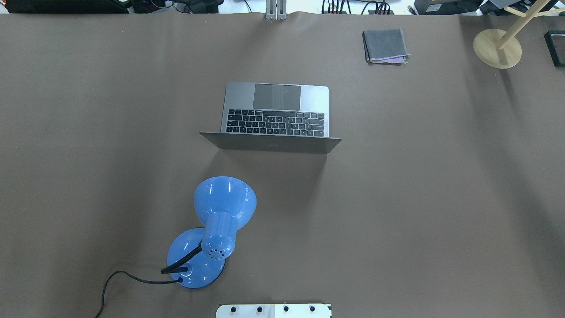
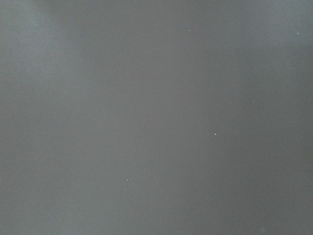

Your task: Close laptop

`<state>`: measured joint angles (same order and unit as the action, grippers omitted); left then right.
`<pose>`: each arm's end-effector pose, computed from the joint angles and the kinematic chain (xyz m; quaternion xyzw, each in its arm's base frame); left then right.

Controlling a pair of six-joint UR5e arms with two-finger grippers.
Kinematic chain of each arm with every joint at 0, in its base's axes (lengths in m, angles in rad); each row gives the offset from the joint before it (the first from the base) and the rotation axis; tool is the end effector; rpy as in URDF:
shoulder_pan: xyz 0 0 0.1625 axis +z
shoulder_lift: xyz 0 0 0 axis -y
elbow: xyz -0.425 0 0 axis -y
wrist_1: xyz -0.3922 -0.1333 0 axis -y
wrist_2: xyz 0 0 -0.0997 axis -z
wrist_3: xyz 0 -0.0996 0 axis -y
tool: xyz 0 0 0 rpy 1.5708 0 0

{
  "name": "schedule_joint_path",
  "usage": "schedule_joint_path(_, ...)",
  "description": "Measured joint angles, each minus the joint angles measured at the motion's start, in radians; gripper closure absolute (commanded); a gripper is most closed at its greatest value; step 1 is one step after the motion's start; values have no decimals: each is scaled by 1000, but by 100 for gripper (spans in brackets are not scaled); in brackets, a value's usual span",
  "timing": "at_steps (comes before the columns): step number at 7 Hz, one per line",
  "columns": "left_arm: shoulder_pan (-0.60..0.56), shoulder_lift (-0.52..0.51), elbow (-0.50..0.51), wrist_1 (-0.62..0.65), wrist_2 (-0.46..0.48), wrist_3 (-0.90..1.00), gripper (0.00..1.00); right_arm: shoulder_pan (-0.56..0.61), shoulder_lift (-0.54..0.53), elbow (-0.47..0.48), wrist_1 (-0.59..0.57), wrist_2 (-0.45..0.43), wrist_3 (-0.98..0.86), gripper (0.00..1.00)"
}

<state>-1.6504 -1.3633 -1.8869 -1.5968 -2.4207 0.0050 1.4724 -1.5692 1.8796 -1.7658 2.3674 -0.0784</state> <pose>-0.0909 -0.4040 0.5876 0.0786 0.4084 -0.0062 0.9094 0.0145 -0.4850 0.5254 0.0493 -0.3877 -0.1035 0.9146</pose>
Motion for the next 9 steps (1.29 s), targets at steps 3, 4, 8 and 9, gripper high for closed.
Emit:
schedule_joint_path(3, 6, -11, 24, -22, -64, -1, 2, -18, -7, 6, 1, 74, -2, 0)
schedule_joint_path(4, 7, -16, 28, -22, -70, -14, 2, -20, -5, 16, 2, 82, 7, 0)
schedule_joint_path(8, 88, -20, -12, -152, -68, -311, 7, -107, 2, 119, 45, 37, 220, 0)
schedule_joint_path(9, 192, -39, -48, -230, -41, -517, 9, -210, 4, 177, 124, -23, 428, 0)
